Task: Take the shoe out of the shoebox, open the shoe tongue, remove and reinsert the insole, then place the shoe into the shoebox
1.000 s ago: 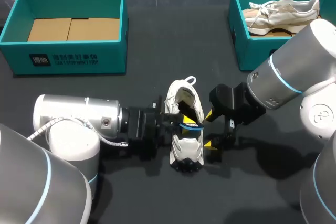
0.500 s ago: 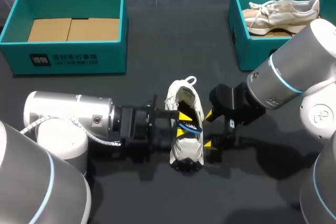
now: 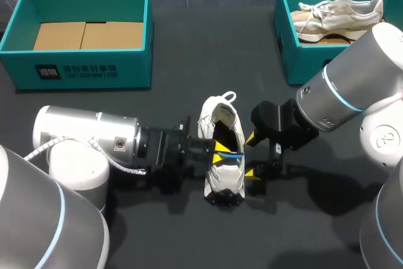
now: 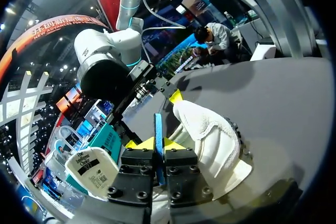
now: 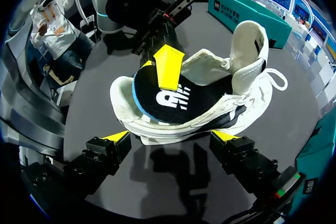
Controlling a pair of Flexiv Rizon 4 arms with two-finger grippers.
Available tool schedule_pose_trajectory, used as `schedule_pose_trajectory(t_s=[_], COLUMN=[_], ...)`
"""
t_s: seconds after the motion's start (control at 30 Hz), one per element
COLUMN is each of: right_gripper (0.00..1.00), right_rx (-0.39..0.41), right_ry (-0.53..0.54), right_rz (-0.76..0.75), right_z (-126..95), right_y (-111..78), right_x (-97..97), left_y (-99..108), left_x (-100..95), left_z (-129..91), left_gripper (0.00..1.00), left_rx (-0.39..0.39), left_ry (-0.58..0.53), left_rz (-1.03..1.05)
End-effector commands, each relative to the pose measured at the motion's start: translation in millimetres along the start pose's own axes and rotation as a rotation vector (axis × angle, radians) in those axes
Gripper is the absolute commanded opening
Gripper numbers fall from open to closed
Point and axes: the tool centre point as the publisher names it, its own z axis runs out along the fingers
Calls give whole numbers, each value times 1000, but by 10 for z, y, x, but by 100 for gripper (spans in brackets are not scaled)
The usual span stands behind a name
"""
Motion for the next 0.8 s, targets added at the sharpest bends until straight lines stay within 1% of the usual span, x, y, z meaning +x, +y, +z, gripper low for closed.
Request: schedule_pose_trajectory(t_s=[0.03,0.1,0.2,0.3,0.43,0.47,0.5,0.67,0.7,0.73,0.77,0.8], right_gripper=[100,100,100,100,100,100,100,100,100,100,100,100], right_rx=[-1,-1,-1,-1,-1,-1,-1,-1,-1,-1,-1,-1], right_ry=[-2,-2,-2,-2,-2,-2,-2,-2,-2,-2,-2,-2], right_rz=[-1,-1,-1,-1,-1,-1,-1,-1,-1,-1,-1,-1], right_z=[4,4,4,4,4,4,4,4,4,4,4,4], right_y=[-8,-8,-8,-8,-8,-8,-8,-8,-8,-8,-8,-8], right_x=[15,15,15,15,15,15,15,15,15,15,15,15], left_y=[126,180,225,181,83,50,22,-127,-151,-170,-193,-208], left_x=[-1,10,33,46,24,16,9,-24,-29,-32,-29,-24], left_z=[109,116,115,77,12,-3,-14,-35,-31,-24,-11,2], left_gripper=[0,0,0,0,0,11,19,34,34,32,26,11], left_rx=[-44,-72,-79,-65,-25,-13,-3,54,60,60,62,65], left_ry=[1,2,1,-1,-4,-7,-6,-2,2,4,8,15], left_rz=[7,9,-2,-16,-39,-47,-53,-95,-98,-95,-93,-90])
